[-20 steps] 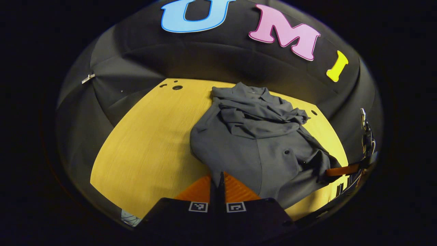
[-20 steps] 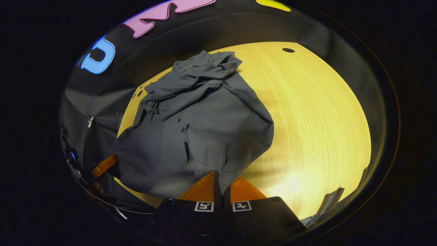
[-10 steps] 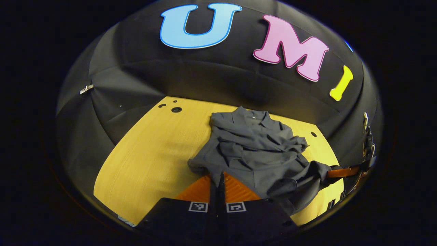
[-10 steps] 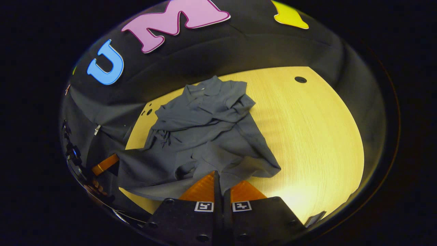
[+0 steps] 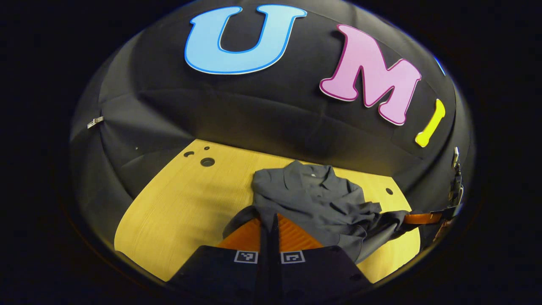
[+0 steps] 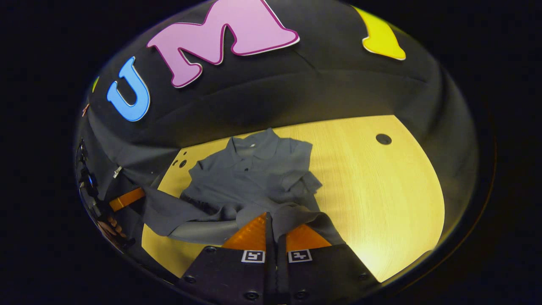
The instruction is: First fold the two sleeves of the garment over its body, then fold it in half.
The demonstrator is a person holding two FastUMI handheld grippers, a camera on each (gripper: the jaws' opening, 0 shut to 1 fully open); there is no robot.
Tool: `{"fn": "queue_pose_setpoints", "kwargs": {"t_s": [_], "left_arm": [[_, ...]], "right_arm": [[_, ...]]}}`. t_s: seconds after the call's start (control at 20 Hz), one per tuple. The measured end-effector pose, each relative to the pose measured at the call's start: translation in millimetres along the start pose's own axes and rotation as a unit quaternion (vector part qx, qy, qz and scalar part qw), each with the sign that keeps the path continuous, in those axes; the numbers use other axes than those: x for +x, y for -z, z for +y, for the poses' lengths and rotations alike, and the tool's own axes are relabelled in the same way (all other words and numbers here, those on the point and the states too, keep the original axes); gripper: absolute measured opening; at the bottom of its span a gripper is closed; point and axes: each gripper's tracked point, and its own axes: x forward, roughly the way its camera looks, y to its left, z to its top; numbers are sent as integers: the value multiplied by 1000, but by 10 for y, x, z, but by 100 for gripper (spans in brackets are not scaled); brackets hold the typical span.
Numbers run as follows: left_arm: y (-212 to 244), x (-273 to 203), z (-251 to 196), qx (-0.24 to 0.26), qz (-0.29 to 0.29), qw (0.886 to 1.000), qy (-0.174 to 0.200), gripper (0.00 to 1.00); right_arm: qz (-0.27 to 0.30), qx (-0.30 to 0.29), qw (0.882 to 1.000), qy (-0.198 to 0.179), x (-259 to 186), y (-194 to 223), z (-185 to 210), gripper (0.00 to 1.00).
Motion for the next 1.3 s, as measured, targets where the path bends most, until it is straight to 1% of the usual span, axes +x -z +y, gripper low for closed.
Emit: {"fn": "queue_pose_setpoints", "kwargs": {"t_s": [0.3,0.55,0.8,0.95,1.05,1.15,1.2,1.3], "left_arm": [[-385,640,17,-4,-26,1000,5,5],[-580,1155,41,-17,-36,999,9,5],[-628,1559,159,-22,-39,999,4,5],[-548,1794,165,-22,-33,999,8,5],[-429,1926,214,-31,-23,999,3,5],[-307,2003,311,-42,-12,999,-16,5],[-247,2020,352,-46,-5,999,-26,5],[-135,2013,390,-51,11,998,-39,11]], "right_arm": [[-44,-12,999,2,462,-561,-38,5],[-65,-7,998,12,802,-863,-155,5],[-73,6,997,19,1155,-998,-281,5],[-63,13,997,34,1393,-946,-362,5],[-53,17,998,43,1517,-863,-404,5],[-50,12,997,50,1558,-829,-422,7],[-52,9,997,53,1569,-832,-432,13],[-50,8,997,53,1588,-816,-434,23]]}}
